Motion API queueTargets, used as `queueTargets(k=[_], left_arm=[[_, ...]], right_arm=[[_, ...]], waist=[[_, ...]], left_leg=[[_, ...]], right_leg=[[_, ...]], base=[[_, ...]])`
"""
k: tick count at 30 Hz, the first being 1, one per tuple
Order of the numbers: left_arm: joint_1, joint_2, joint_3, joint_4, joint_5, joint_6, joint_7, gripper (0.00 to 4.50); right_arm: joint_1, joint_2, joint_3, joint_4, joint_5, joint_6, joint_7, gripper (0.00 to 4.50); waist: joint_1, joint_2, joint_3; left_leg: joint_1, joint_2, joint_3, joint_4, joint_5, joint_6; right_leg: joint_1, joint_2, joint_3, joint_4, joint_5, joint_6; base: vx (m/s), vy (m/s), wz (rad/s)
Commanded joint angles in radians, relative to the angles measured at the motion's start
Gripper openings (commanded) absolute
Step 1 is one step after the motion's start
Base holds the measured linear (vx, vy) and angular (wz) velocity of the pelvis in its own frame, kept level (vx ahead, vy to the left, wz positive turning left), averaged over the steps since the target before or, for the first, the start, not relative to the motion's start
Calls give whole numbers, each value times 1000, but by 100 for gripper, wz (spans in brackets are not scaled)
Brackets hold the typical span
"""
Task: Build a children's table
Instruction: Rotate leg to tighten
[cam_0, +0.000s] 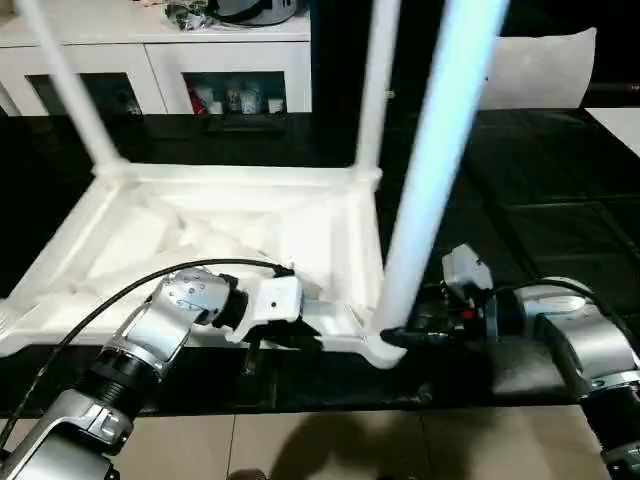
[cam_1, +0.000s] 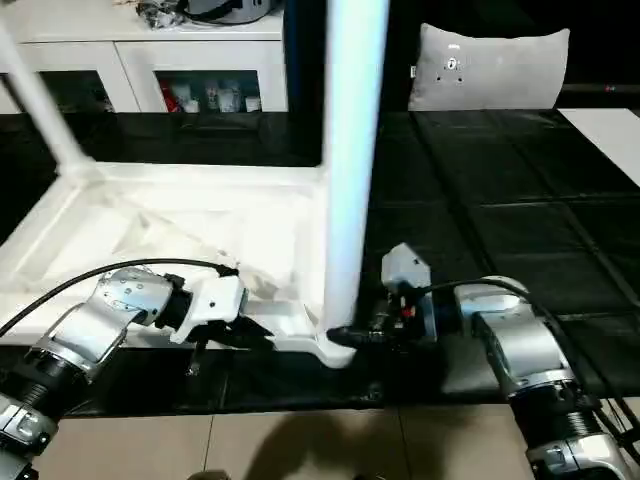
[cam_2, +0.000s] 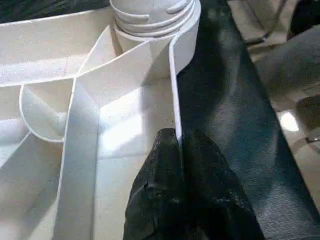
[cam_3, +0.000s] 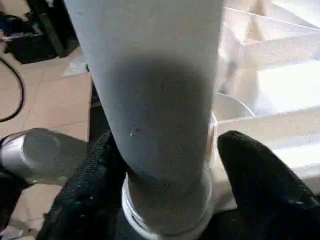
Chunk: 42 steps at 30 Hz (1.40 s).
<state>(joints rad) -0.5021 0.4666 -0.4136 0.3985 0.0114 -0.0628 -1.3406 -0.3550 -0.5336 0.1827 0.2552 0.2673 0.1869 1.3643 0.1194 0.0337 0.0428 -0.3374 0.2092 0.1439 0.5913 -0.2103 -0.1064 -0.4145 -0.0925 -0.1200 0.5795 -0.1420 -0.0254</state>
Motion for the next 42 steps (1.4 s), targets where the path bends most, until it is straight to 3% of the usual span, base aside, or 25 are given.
queueTargets(k=[1, 8, 15, 18, 21, 23, 25, 27, 30, 31, 32, 33, 34, 36, 38, 39, 42], left_arm=[[-26, -3, -25, -32, -5, -28, -32, 0], [-19, 4, -26, -31, -8, -35, -53, 0], [-5, -4, 8, -53, -37, 39, -24, 0], [-1, -17, 20, -62, -43, 70, 6, 0], [20, -99, 50, -128, -58, 215, 144, 0], [14, -136, 52, -133, -55, 242, 188, 0], [8, -165, 48, -136, -48, 268, 223, 0], [-7, -228, 46, -122, -24, 311, 300, 0], [-28, -296, 44, -88, 12, 337, 400, 0], [-45, -348, 40, -55, 44, 345, 480, 0], [-47, -354, 39, -51, 47, 346, 488, 0], [-51, -372, 31, -49, 65, 353, 518, 0], [-52, -380, 22, -52, 76, 353, 529, 0], [-53, -386, 12, -55, 96, 357, 548, 0], [-53, -377, 5, -57, 106, 356, 544, 0], [-52, -371, 6, -58, 110, 359, 546, 0], [-52, -335, 27, -41, 125, 354, 551, 0]], right_arm=[[-21, -1, 10, 1, 7, -1, 16, 270], [-7, -1, 23, -18, 32, 42, 58, 207], [21, 48, -10, -28, 28, 64, -70, 198], [24, 79, -26, -22, 16, 96, -151, 197], [32, 194, -47, -14, -30, 180, -394, 197], [20, 237, -51, 13, -56, 191, -481, 197], [10, 271, -54, 31, -75, 215, -552, 196], [-10, 334, -70, 69, -98, 225, -670, 196], [-50, 400, -102, 143, -119, 208, -820, 196], [-86, 449, -131, 208, -123, 171, -924, 196], [-89, 454, -134, 214, -122, 166, -932, 196], [-99, 478, -149, 222, -108, 155, -942, 231], [-98, 492, -154, 213, -96, 157, -931, 231], [-94, 501, -142, 202, -120, 132, -938, 231], [-87, 495, -130, 202, -141, 114, -939, 272], [-83, 494, -134, 199, -140, 112, -936, 278], [-64, 461, -147, 194, -137, 65, -896, 295]], waist=[[-3, -8, -65], [-1, -9, -68], [-3, -8, -65], [-11, -9, -62], [-27, -6, -57], [-38, -12, -57], [-54, -11, -58], [-69, -8, -57], [-75, -7, -57], [-81, -1, -56], [-85, -2, -55], [-87, -2, -55], [-86, -2, -56], [-85, 0, -59], [-81, 0, -62], [-79, 5, -63], [-74, 2, -64]], left_leg=[[-15, 14, 17, -68, -158, 77], [-16, 15, 17, -66, -135, 82], [-17, 12, 17, -67, -147, 71], [-16, 7, 16, -70, -165, 54], [-11, 7, 14, -74, -197, 30], [-14, 3, 12, -74, -201, 24], [-15, -3, 11, -72, -204, 28], [-15, -3, 12, -69, -206, 37], [-14, -8, 12, -67, -214, 40], [-12, -8, 13, -67, -220, 37], [-11, -10, 14, -65, -227, 35], [-7, -12, 11, -63, -253, 35], [-10, -12, 10, -64, -252, 40], [-12, -6, 8, -68, -249, 51], [-15, -2, 9, -72, -222, 58], [-13, -1, 9, -72, -215, 60], [-15, 1, 11, -72, -199, 64]], right_leg=[[72, -47, 47, -63, -330, -160], [72, -46, 48, -58, -300, -167], [72, -46, 46, -64, -344, -148], [72, -45, 42, -73, -409, -119], [68, -45, 39, -81, -468, -100], [71, -45, 35, -85, -494, -83], [70, -45, 33, -92, -510, -64], [66, -44, 33, -93, -502, -72], [66, -43, 28, -100, -530, -62], [61, -41, 26, -103, -534, -61], [58, -41, 24, -108, -550, -55], [60, -41, 17, -114, -578, -38], [62, -42, 17, -113, -570, -36], [64, -42, 22, -108, -523, -46], [67, -43, 30, -97, -450, -77], [67, -44, 33, -92, -425, -93], [70, -45, 36, -87, -387, -113]], base=[[0, 0, 0], [0, 0, 0], [0, 0, 0], [0, 0, 0], [0, 0, 0], [0, 0, 0], [0, 0, 0], [0, 0, 0], [0, 0, 0], [0, 0, 0], [0, 0, 0], [0, 0, 0], [0, 0, 0], [0, 0, 0], [0, 0, 0], [0, 0, 0], [0, 0, 0]])
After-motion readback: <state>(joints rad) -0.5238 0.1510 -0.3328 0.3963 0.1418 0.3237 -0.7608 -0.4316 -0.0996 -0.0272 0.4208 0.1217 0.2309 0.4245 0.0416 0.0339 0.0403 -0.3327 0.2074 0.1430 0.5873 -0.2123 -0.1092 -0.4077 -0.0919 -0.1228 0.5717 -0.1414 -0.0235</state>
